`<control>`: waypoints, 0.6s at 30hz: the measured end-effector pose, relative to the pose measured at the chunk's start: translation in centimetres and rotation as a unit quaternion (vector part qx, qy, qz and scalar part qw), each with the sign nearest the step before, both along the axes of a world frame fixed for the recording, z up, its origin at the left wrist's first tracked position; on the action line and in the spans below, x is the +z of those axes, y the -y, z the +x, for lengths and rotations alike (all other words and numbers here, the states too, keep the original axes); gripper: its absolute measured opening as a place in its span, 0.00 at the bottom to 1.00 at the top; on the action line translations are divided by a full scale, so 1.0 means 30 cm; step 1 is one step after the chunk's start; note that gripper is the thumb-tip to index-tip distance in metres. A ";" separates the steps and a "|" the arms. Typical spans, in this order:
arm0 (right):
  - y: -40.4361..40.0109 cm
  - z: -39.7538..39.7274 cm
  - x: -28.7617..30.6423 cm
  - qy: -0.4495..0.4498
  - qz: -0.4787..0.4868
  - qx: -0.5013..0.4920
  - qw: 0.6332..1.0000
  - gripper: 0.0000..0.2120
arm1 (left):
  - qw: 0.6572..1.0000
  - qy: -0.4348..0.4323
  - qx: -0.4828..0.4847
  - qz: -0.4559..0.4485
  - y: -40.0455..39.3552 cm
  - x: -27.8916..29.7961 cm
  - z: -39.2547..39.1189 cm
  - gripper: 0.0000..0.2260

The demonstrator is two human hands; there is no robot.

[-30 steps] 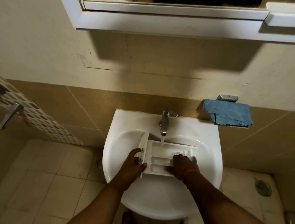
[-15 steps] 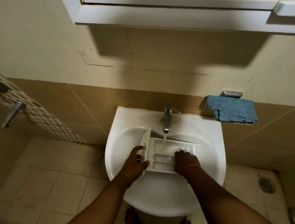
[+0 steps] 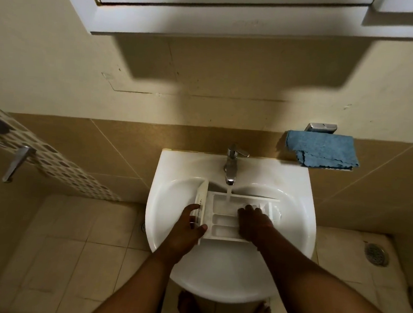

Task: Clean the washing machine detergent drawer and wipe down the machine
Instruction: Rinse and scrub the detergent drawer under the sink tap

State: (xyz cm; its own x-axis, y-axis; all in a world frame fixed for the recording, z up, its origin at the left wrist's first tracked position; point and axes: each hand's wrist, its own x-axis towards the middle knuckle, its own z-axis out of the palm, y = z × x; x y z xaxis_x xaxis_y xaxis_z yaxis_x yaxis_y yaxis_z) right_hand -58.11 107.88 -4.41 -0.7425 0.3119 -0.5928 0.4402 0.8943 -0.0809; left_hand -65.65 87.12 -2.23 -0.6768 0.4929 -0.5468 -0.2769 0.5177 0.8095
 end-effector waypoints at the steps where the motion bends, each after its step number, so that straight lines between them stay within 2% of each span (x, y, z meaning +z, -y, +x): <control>1: 0.034 -0.028 0.004 -0.008 -0.025 0.003 1.000 0.25 | 1.000 0.001 -0.002 0.001 -0.001 0.003 0.000 0.23; 4: 0.139 -0.098 0.007 -0.079 -0.092 0.052 0.991 0.28 | 1.000 -0.009 -0.024 0.001 -0.003 0.013 -0.002 0.25; 6: 0.141 -0.091 0.003 -0.101 -0.108 0.042 0.988 0.30 | 0.999 -0.012 -0.033 -0.003 -0.003 0.019 -0.005 0.26; 8: 0.080 -0.043 -0.020 -0.074 -0.064 0.013 0.995 0.33 | 0.999 -0.009 -0.034 -0.005 -0.002 0.027 -0.004 0.26; 10: 0.009 0.007 -0.031 -0.013 0.024 -0.005 1.000 0.37 | 0.999 -0.005 -0.033 -0.003 -0.001 0.030 -0.005 0.25; 12: -0.013 0.016 -0.024 0.024 0.053 0.004 0.998 0.37 | 0.999 -0.003 -0.035 -0.004 -0.002 0.032 -0.006 0.24; 14: 0.017 -0.018 -0.002 0.028 0.003 0.006 1.000 0.33 | 0.999 -0.006 -0.040 -0.006 -0.005 0.035 -0.008 0.24; 16: 0.061 -0.075 0.014 -0.032 -0.124 -0.064 0.990 0.30 | 0.999 -0.007 -0.043 -0.003 -0.006 0.038 -0.005 0.24; 18: 0.113 -0.130 0.028 -0.140 -0.276 -0.147 0.940 0.23 | 0.999 -0.010 -0.043 -0.002 -0.007 0.044 -0.003 0.25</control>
State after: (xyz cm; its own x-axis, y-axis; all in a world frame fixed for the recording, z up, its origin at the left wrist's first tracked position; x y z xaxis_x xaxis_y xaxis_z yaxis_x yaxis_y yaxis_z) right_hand -62.02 104.48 -3.57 -0.8229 0.2306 -0.5193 0.5545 0.5251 -0.6456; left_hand -65.75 87.33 -0.92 -0.6422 0.5479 -0.5361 -0.2156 0.5420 0.8122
